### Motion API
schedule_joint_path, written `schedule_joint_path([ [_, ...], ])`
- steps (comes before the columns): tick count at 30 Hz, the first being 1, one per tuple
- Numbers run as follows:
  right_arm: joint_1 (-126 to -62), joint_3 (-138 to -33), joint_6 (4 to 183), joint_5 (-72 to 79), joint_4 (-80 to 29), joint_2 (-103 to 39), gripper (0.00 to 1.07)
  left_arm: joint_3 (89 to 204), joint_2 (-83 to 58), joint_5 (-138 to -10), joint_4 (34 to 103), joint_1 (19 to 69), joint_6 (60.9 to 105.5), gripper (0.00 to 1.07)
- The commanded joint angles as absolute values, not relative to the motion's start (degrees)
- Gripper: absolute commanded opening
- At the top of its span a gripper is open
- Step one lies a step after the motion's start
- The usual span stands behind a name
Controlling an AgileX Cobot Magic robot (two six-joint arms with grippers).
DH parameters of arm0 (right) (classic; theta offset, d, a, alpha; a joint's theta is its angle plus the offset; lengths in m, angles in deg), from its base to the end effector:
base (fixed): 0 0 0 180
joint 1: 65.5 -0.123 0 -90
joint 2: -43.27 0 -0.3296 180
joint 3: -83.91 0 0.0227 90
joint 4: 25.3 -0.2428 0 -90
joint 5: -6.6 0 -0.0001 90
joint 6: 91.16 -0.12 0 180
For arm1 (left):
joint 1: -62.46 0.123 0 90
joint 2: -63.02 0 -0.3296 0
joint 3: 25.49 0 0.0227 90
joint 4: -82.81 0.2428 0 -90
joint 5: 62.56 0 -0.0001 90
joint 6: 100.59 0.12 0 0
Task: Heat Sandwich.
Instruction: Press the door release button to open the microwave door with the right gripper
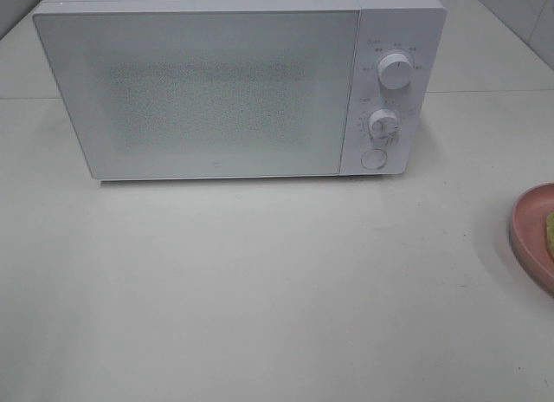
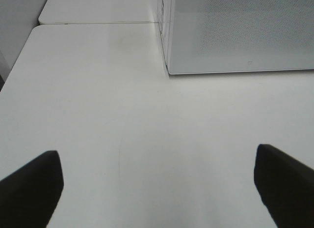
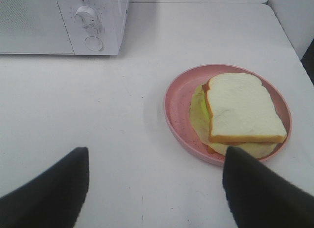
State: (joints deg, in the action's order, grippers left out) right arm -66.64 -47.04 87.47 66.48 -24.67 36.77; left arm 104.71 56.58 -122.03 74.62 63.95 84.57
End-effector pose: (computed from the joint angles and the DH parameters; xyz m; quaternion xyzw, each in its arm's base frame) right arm -0.0317 -0.0018 0.2648 0.0019 0.8454 0.0062 0.5341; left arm -0.0304 -0.0155 0.2625 0.0291 0.8440 -0.0405 0.5340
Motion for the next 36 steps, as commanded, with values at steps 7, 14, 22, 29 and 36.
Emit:
schedule_joint_path([
  [7, -66.47, -46.81, 87.41, 66.19, -24.44, 38.26, 0.74, 104.54, 58.07, -121.86, 74.5, 64.01, 84.22, 1.0],
  [14, -66.47, -46.98, 87.41, 66.13, -25.3, 37.74, 0.74, 104.54, 58.07, -121.86, 74.5, 64.01, 84.22, 1.0],
  [22, -66.47, -49.44, 87.41, 63.84, -26.68, 30.24, 0.74, 104.54, 58.07, -121.86, 74.5, 64.01, 84.22, 1.0],
  [29, -66.47, -49.33, 87.41, 57.14, -26.56, 22.16, 0.74, 104.54, 58.07, -121.86, 74.5, 64.01, 84.22, 1.0],
  [36, -66.47, -49.16, 87.41, 50.66, -26.56, 15.0, 0.74, 104.54, 58.07, -121.86, 74.5, 64.01, 84.22, 1.0],
])
